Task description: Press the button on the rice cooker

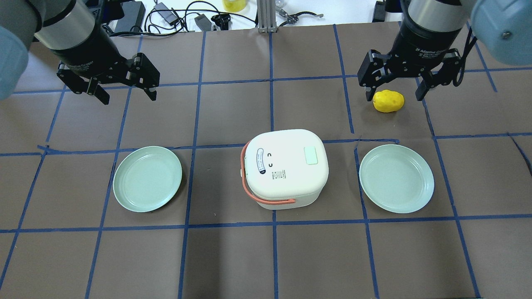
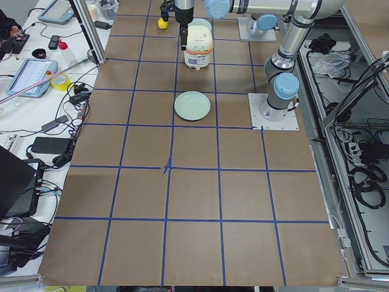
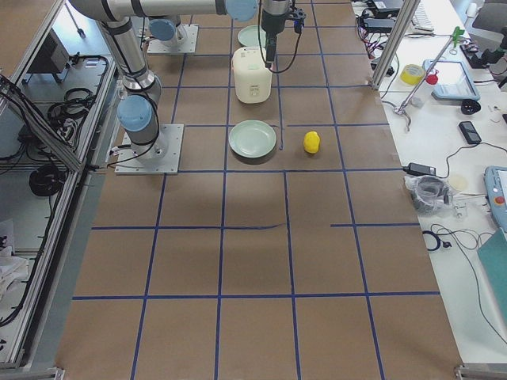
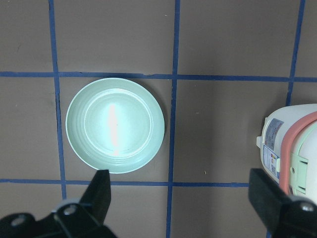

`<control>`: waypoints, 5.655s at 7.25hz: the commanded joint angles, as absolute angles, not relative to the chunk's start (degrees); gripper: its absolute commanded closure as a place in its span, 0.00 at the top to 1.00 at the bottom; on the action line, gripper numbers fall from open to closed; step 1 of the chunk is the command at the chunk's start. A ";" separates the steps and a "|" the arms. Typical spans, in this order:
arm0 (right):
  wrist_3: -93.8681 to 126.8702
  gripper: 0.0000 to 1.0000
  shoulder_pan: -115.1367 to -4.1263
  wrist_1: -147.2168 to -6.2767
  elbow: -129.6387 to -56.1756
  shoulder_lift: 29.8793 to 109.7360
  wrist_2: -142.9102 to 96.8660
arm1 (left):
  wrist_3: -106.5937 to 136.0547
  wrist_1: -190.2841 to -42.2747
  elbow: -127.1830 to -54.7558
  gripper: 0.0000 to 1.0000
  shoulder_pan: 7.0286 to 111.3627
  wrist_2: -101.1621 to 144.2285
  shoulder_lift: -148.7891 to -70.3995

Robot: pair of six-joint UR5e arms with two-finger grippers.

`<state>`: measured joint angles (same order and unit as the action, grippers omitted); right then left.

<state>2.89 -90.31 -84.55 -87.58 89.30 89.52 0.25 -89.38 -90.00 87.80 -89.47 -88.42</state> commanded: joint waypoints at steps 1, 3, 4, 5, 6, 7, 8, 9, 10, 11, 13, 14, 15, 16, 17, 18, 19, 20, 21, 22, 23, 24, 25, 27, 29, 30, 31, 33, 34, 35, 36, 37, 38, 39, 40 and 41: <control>2.90 1.00 -90.35 -84.46 -87.71 89.30 89.47 | 0.18 -89.38 -90.00 1.00 87.80 -89.47 -88.42; 2.90 1.00 -90.35 -84.55 -87.71 89.30 89.47 | 0.18 -89.38 -90.00 1.00 87.80 -89.47 -88.42; 2.90 1.00 -90.35 -84.55 -87.71 89.38 89.39 | 0.18 -89.38 -90.00 1.00 87.80 -89.47 -88.42; 2.90 1.00 -90.35 -84.55 -87.71 89.30 89.38 | 0.18 -89.38 -90.00 1.00 87.80 -89.47 -88.42; 2.81 1.00 -90.26 -84.55 -87.80 89.30 89.47 | 0.18 -89.38 -90.00 1.00 87.80 -89.47 -88.42; 2.81 1.00 -90.18 -84.55 -87.98 89.21 89.47 | 0.26 -89.38 -90.00 1.00 87.80 -89.47 -88.42; 2.64 1.00 -90.18 -84.55 -87.72 89.21 89.65 | 0.18 -89.38 -90.00 1.00 87.80 -89.47 -88.42; 2.64 1.00 -90.18 -83.59 -87.63 89.30 89.56 | 0.18 -89.38 -90.00 1.00 87.80 -89.47 -88.42; 2.64 1.00 -90.18 -82.10 -87.28 89.30 89.30 | 0.18 -89.38 -90.00 1.00 87.80 -89.47 -88.42; 2.64 1.00 -90.18 -82.09 -87.28 89.30 89.30 | 0.18 -89.38 -90.00 1.00 87.80 -89.47 -88.42; 2.72 1.00 -90.26 -82.09 -87.62 89.30 90.43 | 0.18 -89.38 -90.00 1.00 87.80 -89.47 -88.42; 3.59 1.00 -90.35 -82.96 -87.71 89.04 90.00 | 0.18 -89.38 -90.00 1.00 87.80 -89.47 -88.42; 3.69 0.83 -90.53 -84.45 -87.63 88.95 89.13 | 0.18 -89.38 -90.00 1.00 87.80 -89.47 -88.42; 3.69 0.43 -90.70 -84.55 -87.71 88.95 88.86 | 0.18 -89.38 -90.00 1.00 87.80 -89.47 -88.42; 3.78 0.12 -90.88 -84.46 -87.89 88.95 86.07 | 0.18 -89.38 -90.00 1.00 87.80 -89.47 -88.42; 7.69 0.00 -91.40 -84.46 -87.89 88.68 83.43 | 0.26 -89.38 -90.00 1.00 87.80 -89.47 -88.42; 10.95 0.00 -92.71 -84.46 -87.89 87.99 82.80 | 0.18 -89.38 -90.00 1.00 87.80 -89.47 -88.42; 11.07 0.00 -94.46 -84.46 -88.15 87.54 82.71 | 0.18 -89.38 -90.00 1.00 87.80 -89.47 -88.42; 11.07 0.00 -95.70 -84.64 -88.59 86.67 82.62 | 0.26 -89.38 -90.00 1.00 87.80 -89.47 -88.42; 11.07 0.00 -96.58 -85.77 -88.85 85.96 82.36 | 0.18 -89.38 -90.09 1.00 87.80 -89.47 -88.42; 11.07 0.00 -97.72 -87.61 -89.99 85.09 81.31 | 0.18 -89.38 -90.00 1.00 87.80 -89.47 -88.42; 11.16 0.00 -98.17 -91.28 -91.48 84.38 81.04 | 0.18 -89.38 -90.00 1.00 87.80 -89.47 -88.42; 11.77 0.00 -98.43 -92.01 -92.97 84.20 80.17 | 0.18 -89.38 -90.00 1.00 87.80 -89.47 -88.42; 12.66 0.00 -99.75 -95.61 -95.00 83.41 77.96 | 0.18 -89.38 -90.00 1.00 87.80 -89.47 -88.42; 12.48 0.00 -100.54 -97.19 -97.46 83.32 77.96 | 0.18 -89.38 -90.00 1.00 87.80 -89.47 -88.42; 12.65 0.00 -100.55 -98.16 -99.04 83.41 78.05 | 0.18 -89.38 -90.00 1.00 87.80 -89.47 -88.42; 12.66 0.00 -100.55 -98.09 -99.40 83.41 78.13 | 0.18 -89.38 -90.00 1.00 87.80 -89.47 -88.42; 12.74 0.00 -100.55 -97.91 -99.49 83.41 78.05 | 0.18 -89.38 -90.00 1.00 87.80 -89.47 -88.42; 12.66 0.00 -100.55 -97.82 -99.58 83.32 78.13 | 0.18 -89.38 -90.00 1.00 87.80 -89.47 -88.42; 12.66 0.00 -100.55 -98.00 -100.54 83.32 78.13 | 0.26 -89.38 -90.00 1.00 87.80 -89.47 -88.42; 12.57 0.00 -100.55 -98.09 -100.81 83.32 78.22 | 0.18 -89.38 -90.00 1.00 87.80 -89.47 -88.42; 12.57 0.00 -100.55 -98.17 -100.81 83.32 78.14 | 0.18 -89.38 -90.00 1.00 87.80 -89.47 -88.42; 12.57 0.00 -100.55 -98.17 -100.81 83.15 78.13 | 0.18 -89.38 -90.00 1.00 87.80 -89.47 -88.42; 12.66 0.00 -100.55 -98.17 -100.81 83.06 78.05 | 0.18 -89.38 -90.00 1.00 87.80 -89.47 -88.42; 12.66 0.00 -100.55 -98.17 -100.81 83.06 78.05 | 0.18 -89.38 -90.00 1.00 87.80 -89.47 -88.42; 12.92 0.00 -100.55 -98.35 -100.81 83.06 78.05 | 0.18 -89.38 -90.00 1.00 87.80 -89.47 -88.42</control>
